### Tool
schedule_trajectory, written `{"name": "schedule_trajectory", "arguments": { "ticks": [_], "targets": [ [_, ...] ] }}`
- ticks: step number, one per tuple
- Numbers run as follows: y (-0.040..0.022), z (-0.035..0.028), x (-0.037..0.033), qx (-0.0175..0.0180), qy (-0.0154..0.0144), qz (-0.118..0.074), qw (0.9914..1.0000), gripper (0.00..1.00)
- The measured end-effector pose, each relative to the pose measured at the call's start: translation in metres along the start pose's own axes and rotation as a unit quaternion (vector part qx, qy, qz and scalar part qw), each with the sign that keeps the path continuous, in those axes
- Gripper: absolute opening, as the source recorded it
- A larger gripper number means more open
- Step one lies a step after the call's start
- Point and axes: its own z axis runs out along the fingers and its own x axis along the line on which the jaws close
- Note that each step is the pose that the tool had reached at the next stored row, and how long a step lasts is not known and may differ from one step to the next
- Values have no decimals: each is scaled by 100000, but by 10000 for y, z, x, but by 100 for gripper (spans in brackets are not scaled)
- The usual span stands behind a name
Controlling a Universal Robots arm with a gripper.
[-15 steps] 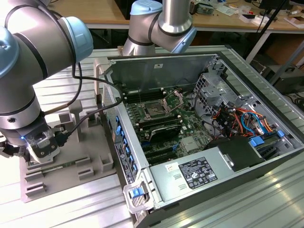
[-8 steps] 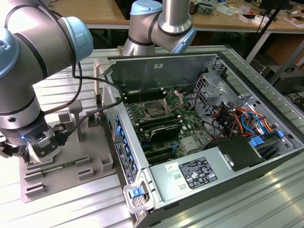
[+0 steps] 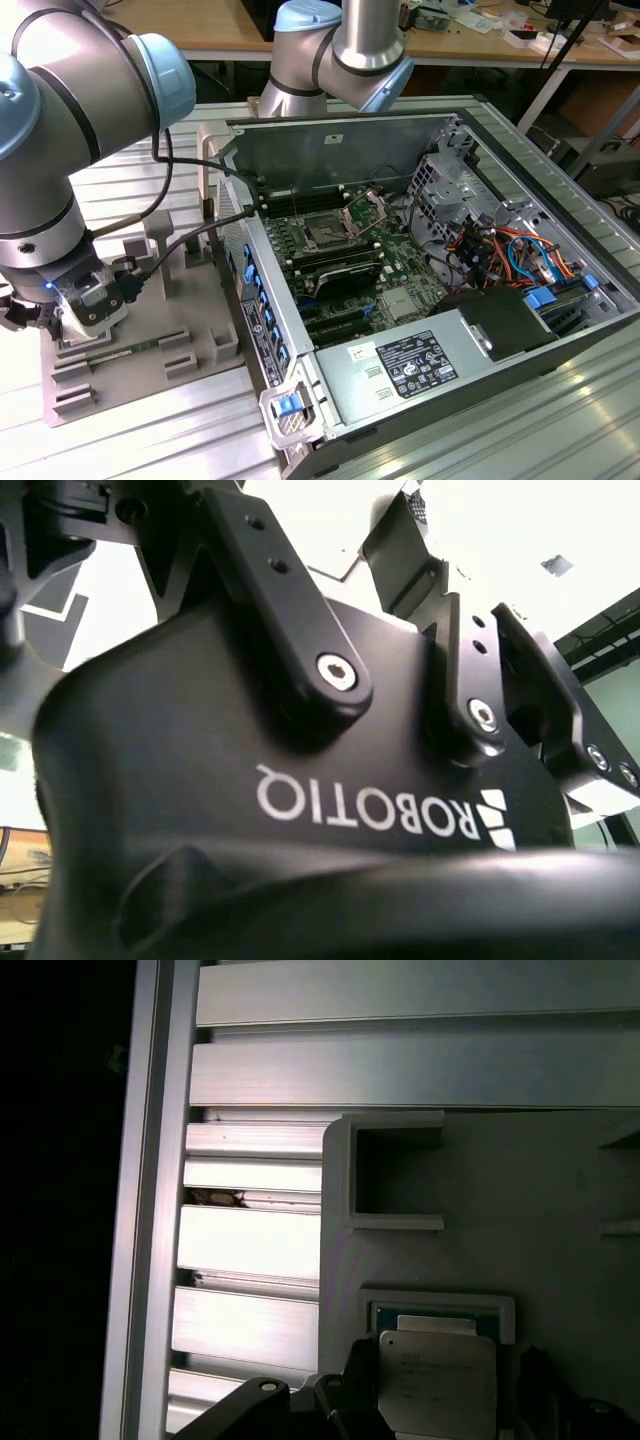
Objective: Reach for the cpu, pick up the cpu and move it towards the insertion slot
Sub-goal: 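Pick up the cpu and move it towards the insertion slot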
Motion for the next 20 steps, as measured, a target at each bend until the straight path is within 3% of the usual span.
{"name": "schedule_trajectory", "arguments": {
  "ticks": [6, 8, 20],
  "targets": [
    [1, -1, 3, -8, 58, 2, 100000, 65],
    [1, -2, 2, 9, 19, -3, 100000, 56],
    [0, -1, 0, -9, -12, -49, 100000, 56]
  ]
}}
